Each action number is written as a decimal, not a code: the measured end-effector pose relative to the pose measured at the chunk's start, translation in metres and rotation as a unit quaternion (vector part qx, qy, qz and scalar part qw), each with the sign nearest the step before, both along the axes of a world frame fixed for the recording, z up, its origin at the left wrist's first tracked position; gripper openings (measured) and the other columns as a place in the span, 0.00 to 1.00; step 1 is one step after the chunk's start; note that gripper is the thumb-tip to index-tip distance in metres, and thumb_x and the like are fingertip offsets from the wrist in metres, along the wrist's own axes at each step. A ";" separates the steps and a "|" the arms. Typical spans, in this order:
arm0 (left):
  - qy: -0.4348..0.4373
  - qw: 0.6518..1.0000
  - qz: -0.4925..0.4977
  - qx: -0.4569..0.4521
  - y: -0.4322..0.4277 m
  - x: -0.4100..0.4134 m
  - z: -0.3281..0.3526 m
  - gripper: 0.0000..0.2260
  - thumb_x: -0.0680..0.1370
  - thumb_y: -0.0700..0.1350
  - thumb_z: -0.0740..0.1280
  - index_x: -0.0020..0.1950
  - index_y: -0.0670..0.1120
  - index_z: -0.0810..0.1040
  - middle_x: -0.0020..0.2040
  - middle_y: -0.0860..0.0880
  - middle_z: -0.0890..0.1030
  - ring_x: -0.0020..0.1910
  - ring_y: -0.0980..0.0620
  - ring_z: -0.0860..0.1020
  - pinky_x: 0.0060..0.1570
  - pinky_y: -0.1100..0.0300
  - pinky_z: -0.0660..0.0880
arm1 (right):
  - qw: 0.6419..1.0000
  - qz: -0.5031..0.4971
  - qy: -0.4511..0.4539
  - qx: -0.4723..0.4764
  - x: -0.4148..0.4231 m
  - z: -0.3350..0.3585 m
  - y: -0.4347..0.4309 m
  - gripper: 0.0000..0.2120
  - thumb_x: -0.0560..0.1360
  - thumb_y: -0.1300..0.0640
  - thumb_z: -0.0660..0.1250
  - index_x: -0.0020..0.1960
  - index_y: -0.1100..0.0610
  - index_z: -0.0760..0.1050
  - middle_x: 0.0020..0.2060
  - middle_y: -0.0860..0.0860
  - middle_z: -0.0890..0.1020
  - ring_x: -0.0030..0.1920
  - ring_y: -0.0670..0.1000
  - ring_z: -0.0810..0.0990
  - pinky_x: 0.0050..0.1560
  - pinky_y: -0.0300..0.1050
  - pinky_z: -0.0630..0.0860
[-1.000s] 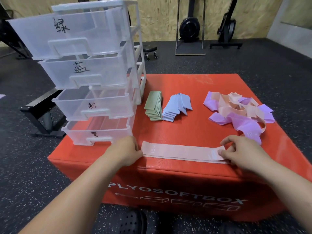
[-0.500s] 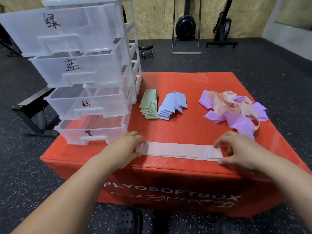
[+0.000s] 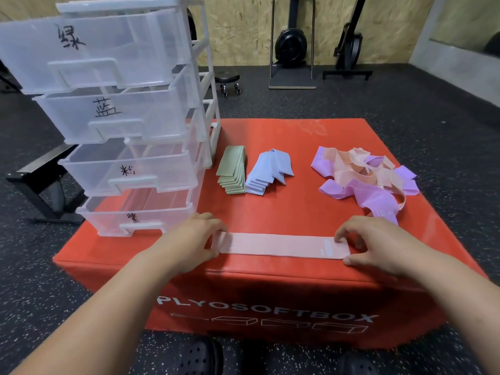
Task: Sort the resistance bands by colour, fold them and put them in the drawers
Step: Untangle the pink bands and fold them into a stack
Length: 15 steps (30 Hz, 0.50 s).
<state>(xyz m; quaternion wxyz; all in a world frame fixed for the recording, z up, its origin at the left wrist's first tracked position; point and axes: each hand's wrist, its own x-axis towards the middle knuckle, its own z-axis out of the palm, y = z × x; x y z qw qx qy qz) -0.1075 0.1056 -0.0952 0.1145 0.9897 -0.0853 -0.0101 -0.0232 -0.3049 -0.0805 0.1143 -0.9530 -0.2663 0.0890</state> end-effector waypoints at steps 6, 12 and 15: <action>-0.032 0.999 -0.022 0.025 -0.035 0.014 0.009 0.24 0.74 0.54 0.75 0.69 0.59 0.77 0.61 0.57 0.77 0.60 0.51 0.74 0.60 0.52 0.76 | 1.000 0.008 0.005 0.010 0.003 0.004 -0.001 0.22 0.68 0.41 0.79 0.59 0.38 0.77 0.54 0.34 0.74 0.50 0.35 0.75 0.56 0.44 0.77; -0.038 0.995 -0.088 0.006 -0.092 0.038 0.009 0.22 0.79 0.55 0.71 0.73 0.58 0.75 0.66 0.55 0.76 0.65 0.50 0.72 0.65 0.51 0.74 | 0.997 -0.040 -0.022 0.067 0.017 0.011 -0.010 0.18 0.73 0.43 0.77 0.61 0.39 0.79 0.58 0.37 0.75 0.52 0.42 0.80 0.58 0.48 0.78; -0.038 0.994 -0.106 -0.015 -0.119 0.053 0.004 0.21 0.79 0.53 0.70 0.73 0.57 0.75 0.65 0.54 0.76 0.64 0.50 0.72 0.64 0.50 0.73 | 0.983 -0.134 -0.089 0.094 0.034 0.014 -0.028 0.17 0.76 0.47 0.74 0.64 0.41 0.79 0.62 0.45 0.74 0.56 0.50 0.80 0.61 0.53 0.77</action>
